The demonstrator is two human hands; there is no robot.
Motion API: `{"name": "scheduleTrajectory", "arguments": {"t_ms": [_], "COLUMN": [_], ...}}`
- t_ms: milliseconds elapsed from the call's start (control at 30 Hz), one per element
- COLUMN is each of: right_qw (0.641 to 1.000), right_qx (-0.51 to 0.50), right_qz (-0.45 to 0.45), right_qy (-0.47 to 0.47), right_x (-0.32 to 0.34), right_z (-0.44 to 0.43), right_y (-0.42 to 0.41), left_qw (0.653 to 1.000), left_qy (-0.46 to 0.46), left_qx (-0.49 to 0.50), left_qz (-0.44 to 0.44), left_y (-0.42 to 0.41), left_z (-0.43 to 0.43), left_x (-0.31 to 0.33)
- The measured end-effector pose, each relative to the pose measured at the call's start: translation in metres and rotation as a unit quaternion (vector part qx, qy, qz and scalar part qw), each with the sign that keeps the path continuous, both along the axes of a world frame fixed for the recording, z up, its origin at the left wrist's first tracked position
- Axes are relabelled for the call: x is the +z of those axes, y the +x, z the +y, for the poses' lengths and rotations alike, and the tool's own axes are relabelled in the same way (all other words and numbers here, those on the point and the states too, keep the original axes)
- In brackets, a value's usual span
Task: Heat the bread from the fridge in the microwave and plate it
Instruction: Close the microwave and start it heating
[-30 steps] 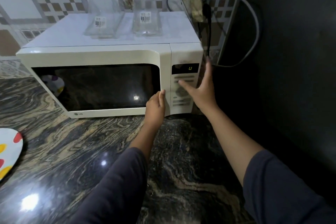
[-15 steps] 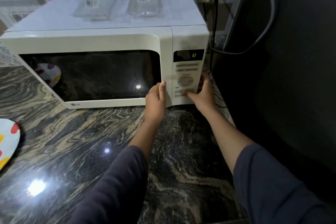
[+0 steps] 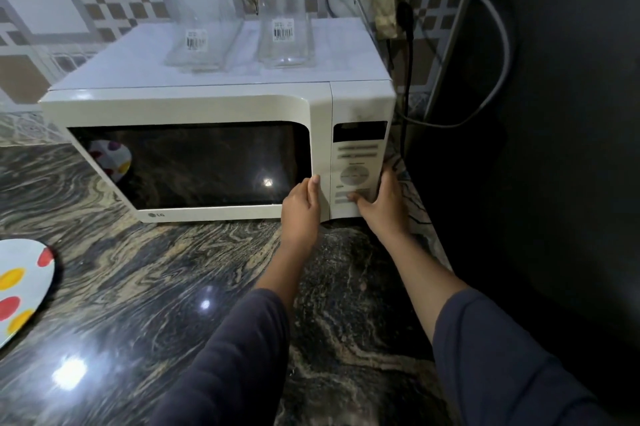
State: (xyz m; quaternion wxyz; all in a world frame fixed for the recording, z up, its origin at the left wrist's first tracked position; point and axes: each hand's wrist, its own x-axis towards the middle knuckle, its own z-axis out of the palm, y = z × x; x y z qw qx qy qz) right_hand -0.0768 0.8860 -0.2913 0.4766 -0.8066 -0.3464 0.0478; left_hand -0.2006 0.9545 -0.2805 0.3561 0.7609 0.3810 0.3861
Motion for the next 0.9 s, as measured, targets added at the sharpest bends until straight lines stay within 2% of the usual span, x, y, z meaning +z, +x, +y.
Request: {"name": "scheduleTrajectory", "arguments": {"t_ms": [200,633,900], "right_qw": [0.995,0.989,0.988], "right_qx": [0.020,-0.033,-0.010], "right_qz": [0.095,0.139,0.145], "right_qy": [0.035,0.043,0.047], "right_x": [0.014,0.027,0.029], "right_z": [-0.001,0.003,-0.001], "right_y": [0.007,0.008,0.004], "left_qw": [1.000,1.000,1.000], "left_qy": [-0.015,-0.028,-0.011], "left_qx": [-0.012,-0.009,0.001], "left_qz": [0.021,0.012,0.013], "left_y": [-0.004,-0.002,-0.001], "left_z": [0.000,0.000,-0.004], "left_x": [0.009,0.007,0.006]}}
